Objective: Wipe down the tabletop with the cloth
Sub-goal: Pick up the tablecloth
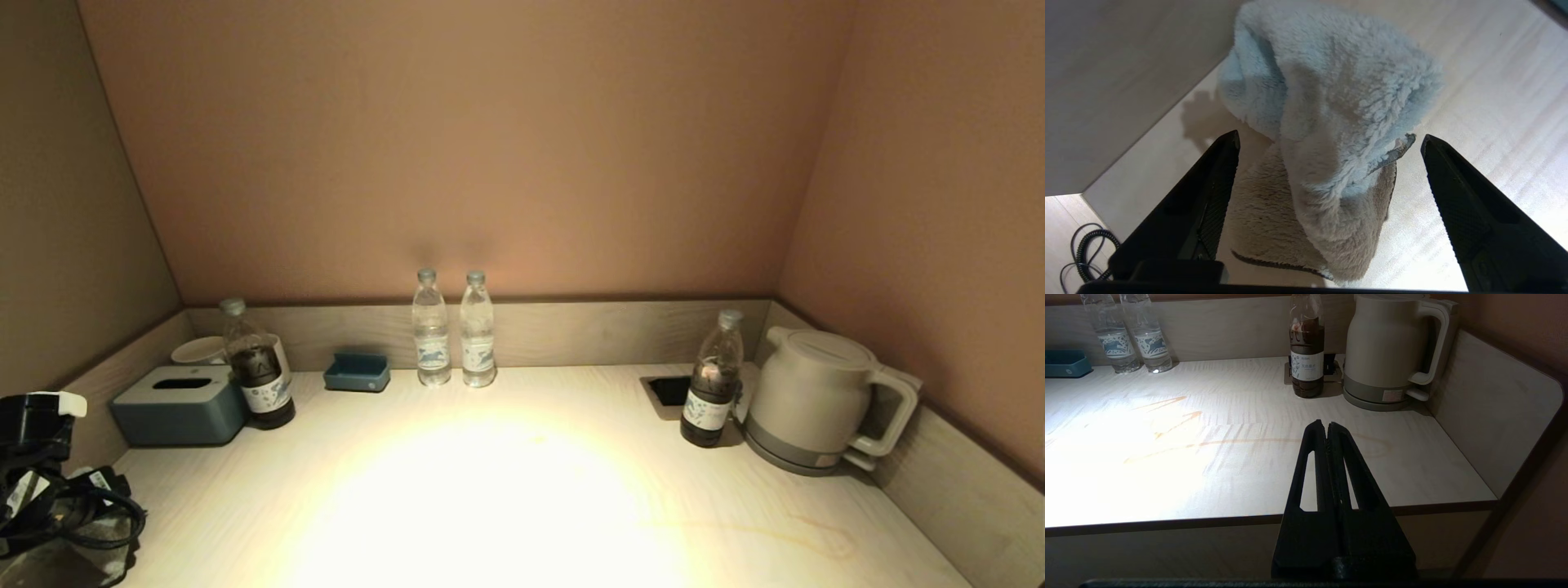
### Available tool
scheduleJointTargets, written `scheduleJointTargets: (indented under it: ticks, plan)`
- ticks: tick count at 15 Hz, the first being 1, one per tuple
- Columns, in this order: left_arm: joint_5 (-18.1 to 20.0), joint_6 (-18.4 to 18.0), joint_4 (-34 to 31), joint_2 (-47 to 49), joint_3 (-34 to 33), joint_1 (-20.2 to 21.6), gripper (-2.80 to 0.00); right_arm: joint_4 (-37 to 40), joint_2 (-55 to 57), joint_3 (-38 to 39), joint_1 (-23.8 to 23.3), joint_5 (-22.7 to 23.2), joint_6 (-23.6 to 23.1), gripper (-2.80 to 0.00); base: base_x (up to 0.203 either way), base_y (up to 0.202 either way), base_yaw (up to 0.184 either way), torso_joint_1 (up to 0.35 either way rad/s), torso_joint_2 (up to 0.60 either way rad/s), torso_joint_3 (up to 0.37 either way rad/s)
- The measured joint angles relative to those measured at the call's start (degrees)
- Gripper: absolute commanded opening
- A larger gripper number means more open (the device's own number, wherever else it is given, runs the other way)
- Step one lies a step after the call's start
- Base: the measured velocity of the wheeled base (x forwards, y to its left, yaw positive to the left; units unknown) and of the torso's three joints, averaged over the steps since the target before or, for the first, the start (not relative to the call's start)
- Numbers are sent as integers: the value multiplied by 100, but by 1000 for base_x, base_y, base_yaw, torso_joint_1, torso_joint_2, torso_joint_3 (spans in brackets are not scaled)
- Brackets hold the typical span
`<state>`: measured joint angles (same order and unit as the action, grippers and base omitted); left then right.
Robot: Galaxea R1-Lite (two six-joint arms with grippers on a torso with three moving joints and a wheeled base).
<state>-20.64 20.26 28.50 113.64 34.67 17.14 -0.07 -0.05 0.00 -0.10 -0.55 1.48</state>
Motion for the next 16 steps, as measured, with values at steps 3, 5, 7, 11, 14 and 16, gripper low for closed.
scheduleJointTargets:
  ticks: [3,5,7,11,14,16]
  plan:
    - [13,0,50,162,22,17,-280,0,0,0,-6,4,-1,-280,0,0,0,0,0,0]
    - [20,-4,105,237,11,16,-280,0,0,0,-6,0,1,-280,0,0,0,0,0,0]
    - [22,5,204,320,11,16,-280,-1,0,0,-6,2,0,-280,0,0,0,0,0,0]
    - [41,24,324,352,5,15,-280,0,0,0,-4,4,1,-280,0,0,0,0,0,0]
    - [80,52,319,35,-48,-5,-280,0,0,0,-6,2,0,-280,0,0,0,0,0,0]
    - [122,99,258,-237,-80,-88,-280,-2,0,0,-6,2,1,-280,0,0,0,0,0,0]
